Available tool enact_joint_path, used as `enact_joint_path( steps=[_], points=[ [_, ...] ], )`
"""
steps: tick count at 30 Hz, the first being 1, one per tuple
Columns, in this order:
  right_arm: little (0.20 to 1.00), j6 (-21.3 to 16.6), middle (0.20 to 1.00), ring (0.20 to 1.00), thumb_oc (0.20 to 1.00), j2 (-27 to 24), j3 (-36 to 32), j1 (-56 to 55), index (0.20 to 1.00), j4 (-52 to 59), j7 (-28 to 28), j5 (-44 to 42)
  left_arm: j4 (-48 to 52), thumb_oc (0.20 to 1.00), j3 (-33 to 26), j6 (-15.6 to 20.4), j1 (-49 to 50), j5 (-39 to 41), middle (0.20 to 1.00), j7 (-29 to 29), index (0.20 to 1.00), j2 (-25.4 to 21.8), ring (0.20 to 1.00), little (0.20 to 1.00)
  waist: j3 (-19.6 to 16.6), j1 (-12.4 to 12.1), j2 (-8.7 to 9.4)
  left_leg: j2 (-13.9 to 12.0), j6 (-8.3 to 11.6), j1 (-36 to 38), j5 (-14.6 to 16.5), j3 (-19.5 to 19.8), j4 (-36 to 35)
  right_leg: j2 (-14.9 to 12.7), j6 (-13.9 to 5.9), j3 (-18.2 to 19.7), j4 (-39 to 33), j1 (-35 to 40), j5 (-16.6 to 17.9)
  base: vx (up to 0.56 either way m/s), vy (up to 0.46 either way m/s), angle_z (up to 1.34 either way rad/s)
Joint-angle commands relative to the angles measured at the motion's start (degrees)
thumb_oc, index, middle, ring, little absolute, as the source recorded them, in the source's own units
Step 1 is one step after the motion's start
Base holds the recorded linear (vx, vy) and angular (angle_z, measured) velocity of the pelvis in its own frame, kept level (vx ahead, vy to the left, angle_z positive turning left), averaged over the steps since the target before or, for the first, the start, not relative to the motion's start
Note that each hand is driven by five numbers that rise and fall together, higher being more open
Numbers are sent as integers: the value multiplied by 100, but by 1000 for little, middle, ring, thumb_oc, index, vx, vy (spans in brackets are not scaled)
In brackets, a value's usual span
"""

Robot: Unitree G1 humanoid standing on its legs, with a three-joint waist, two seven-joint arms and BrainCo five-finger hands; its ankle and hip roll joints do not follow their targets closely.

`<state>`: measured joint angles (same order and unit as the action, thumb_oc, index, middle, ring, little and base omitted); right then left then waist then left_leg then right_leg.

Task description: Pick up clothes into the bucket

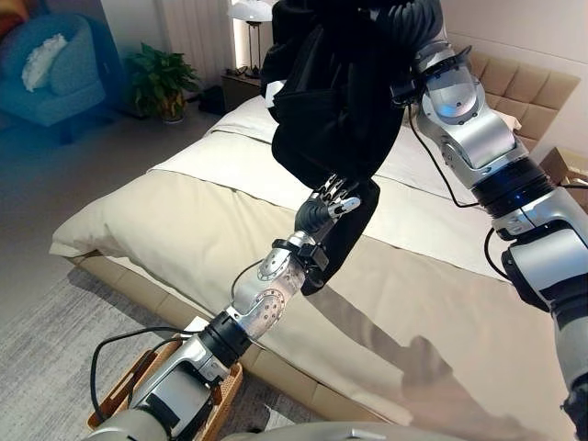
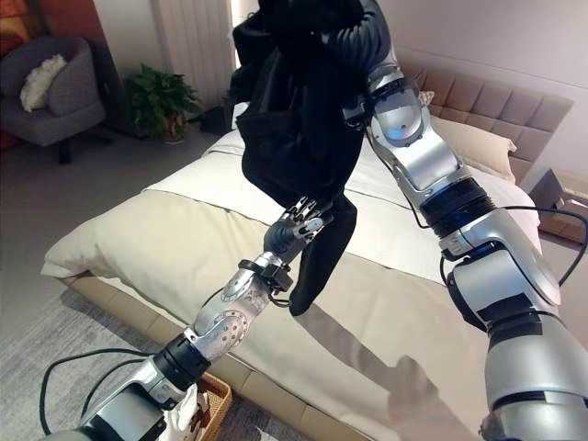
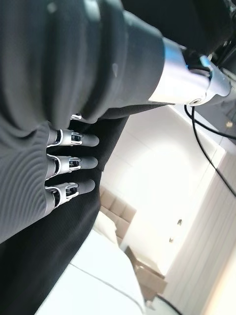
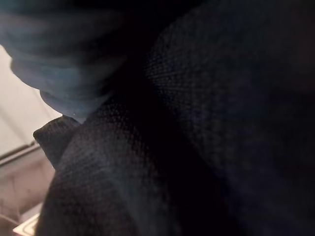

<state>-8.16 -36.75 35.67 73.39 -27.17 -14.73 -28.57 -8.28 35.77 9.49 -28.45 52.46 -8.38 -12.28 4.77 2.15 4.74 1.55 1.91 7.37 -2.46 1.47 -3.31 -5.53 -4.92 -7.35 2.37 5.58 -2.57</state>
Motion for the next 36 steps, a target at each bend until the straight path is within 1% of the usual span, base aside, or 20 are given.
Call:
enact_joint_path(
  steps=[1,2,5,7,8,10,12,14,15,16,17,19,23,24,28,29,30,31,32,36],
  points=[
    [200,-222,200,200,200,-379,-140,479,200,-28,-201,209,46,1000,-352,416,-304,-804,1000,-184,1000,113,1000,1000,-194,-126,215,101,-41,-132,695,14,613,-398,-391,71,326,-211,172,-10,3,-15],
    [200,-215,200,200,200,-444,-118,546,200,-127,-241,258,131,1000,-352,398,-258,-989,1000,-182,1000,34,1000,1000,-190,-136,220,100,-39,-140,694,13,617,-399,-393,71,323,-212,172,-7,3,-12],
    [200,-184,200,200,200,-556,-96,791,200,-574,-396,438,269,1000,-310,329,-151,-1139,1000,-54,1000,-124,1000,1000,-207,-163,227,106,-37,-144,697,27,618,-404,-399,52,301,-197,176,-2,2,-3],
    [200,-183,200,200,200,-612,-108,986,200,-918,-459,500,332,1000,-229,229,-51,-1020,1000,186,1000,-239,1000,1000,-220,-172,218,108,-33,-137,698,48,619,-406,-402,30,297,-182,175,0,0,0],
    [200,-170,200,200,200,-647,-142,1096,200,-1107,-521,489,356,1000,-110,102,2,-879,1000,411,1000,-324,1000,1000,-236,-164,202,115,-33,-132,703,61,618,-406,-405,17,294,-167,172,0,0,0],
    [200,-147,200,200,200,-691,-116,1220,200,-1294,-515,529,373,1000,-71,49,26,-836,1000,594,1000,-514,1000,1000,-257,-168,184,123,-31,-125,705,76,619,-409,-410,-7,281,-142,169,17,21,5],
    [200,-127,200,200,200,-726,-134,1247,200,-1364,-532,557,397,1000,-116,44,76,-935,1000,612,1000,-615,1000,1000,-261,-168,176,126,-28,-113,710,86,615,-413,-412,-19,267,-127,171,10,11,5],
    [200,-91,200,200,200,-911,-154,1261,200,-1411,-608,684,537,1000,-526,222,251,-1601,1000,264,1000,-821,1000,1000,-266,-221,203,140,-22,-158,658,117,626,-432,-400,-64,252,-139,219,-13,2,7],
    [200,-94,200,200,200,-980,-179,1243,200,-1377,-638,747,681,1000,-661,259,347,-1908,1000,150,1000,-890,1000,1000,-269,-237,214,125,-15,-131,708,131,622,-422,-401,-86,252,-107,168,-37,-4,10],
    [200,-94,200,200,200,-982,-180,1245,200,-1376,-639,748,684,1000,-662,258,344,-1909,1000,149,1000,-891,1000,1000,-264,-235,222,138,-20,-165,661,129,631,-434,-398,-87,248,-133,215,-13,-18,11],
    [200,-117,200,200,200,-1072,-242,1220,200,-1327,-735,783,775,1000,-813,337,519,-2170,1000,-36,1000,-854,1000,1000,-259,-260,253,136,-22,-181,662,142,636,-441,-398,-104,246,-135,212,-33,-12,11],
    [200,-156,200,200,200,-1085,-351,1135,200,-1294,-783,721,782,1000,-867,363,625,-2304,1000,-125,1000,-747,1000,1000,-266,-271,277,137,-27,-188,664,148,636,-442,-397,-119,246,-126,205,-3,-19,11],
    [200,-233,200,200,200,-1009,-430,1032,200,-1180,-748,589,645,1000,-822,325,659,-2322,1000,-140,1000,-634,1000,1000,-281,-255,283,137,-34,-183,663,141,627,-447,-395,-115,239,-125,205,-1,-2,2],
    [200,-243,200,200,200,-988,-413,1005,200,-1078,-736,627,573,1000,-800,319,654,-2280,1000,-176,1000,-577,1000,1000,-284,-244,275,126,-28,-142,709,142,614,-430,-393,-108,244,-98,156,0,0,0],
    [200,-327,200,200,200,-875,-453,904,200,-784,-698,495,207,1000,-687,283,443,-2334,1000,-268,1000,-419,1000,1000,-276,-191,270,126,-38,-167,666,95,609,-428,-395,-42,232,-164,220,0,0,0],
    [200,-326,200,200,200,-872,-452,901,200,-784,-697,494,204,1000,-686,283,446,-2333,1000,-268,1000,-418,1000,1000,-281,-193,262,113,-34,-133,715,96,601,-416,-398,-40,236,-139,173,-23,3,-7],
    [200,-359,200,200,200,-814,-493,848,200,-663,-716,422,-3,1000,-657,263,332,-2391,1000,-358,1000,-348,1000,1000,-268,-159,263,119,-43,-157,670,56,605,-419,-398,29,244,-195,235,39,-3,-6],
    [200,-369,200,200,200,-784,-486,826,200,-595,-705,408,-127,1000,-624,237,274,-2395,1000,-385,1000,-293,1000,1000,-274,-130,256,111,-42,-118,719,45,598,-400,-406,57,255,-182,191,-21,7,-17],
    [200,-387,200,200,200,-764,-494,815,200,-528,-695,371,-258,1000,-599,246,184,-2387,1000,-407,1000,-234,1000,1000,-262,-118,259,119,-51,-147,668,19,596,-403,-404,90,260,-230,237,33,-5,-17],
    [200,-413,200,200,200,-654,-479,762,200,-320,-650,240,-760,1000,-464,200,-134,-2333,1000,-440,1000,-70,1000,1000,-255,-37,231,90,-52,-94,698,-39,532,-377,-416,183,277,-265,205,8,2,-22]
  ],
)
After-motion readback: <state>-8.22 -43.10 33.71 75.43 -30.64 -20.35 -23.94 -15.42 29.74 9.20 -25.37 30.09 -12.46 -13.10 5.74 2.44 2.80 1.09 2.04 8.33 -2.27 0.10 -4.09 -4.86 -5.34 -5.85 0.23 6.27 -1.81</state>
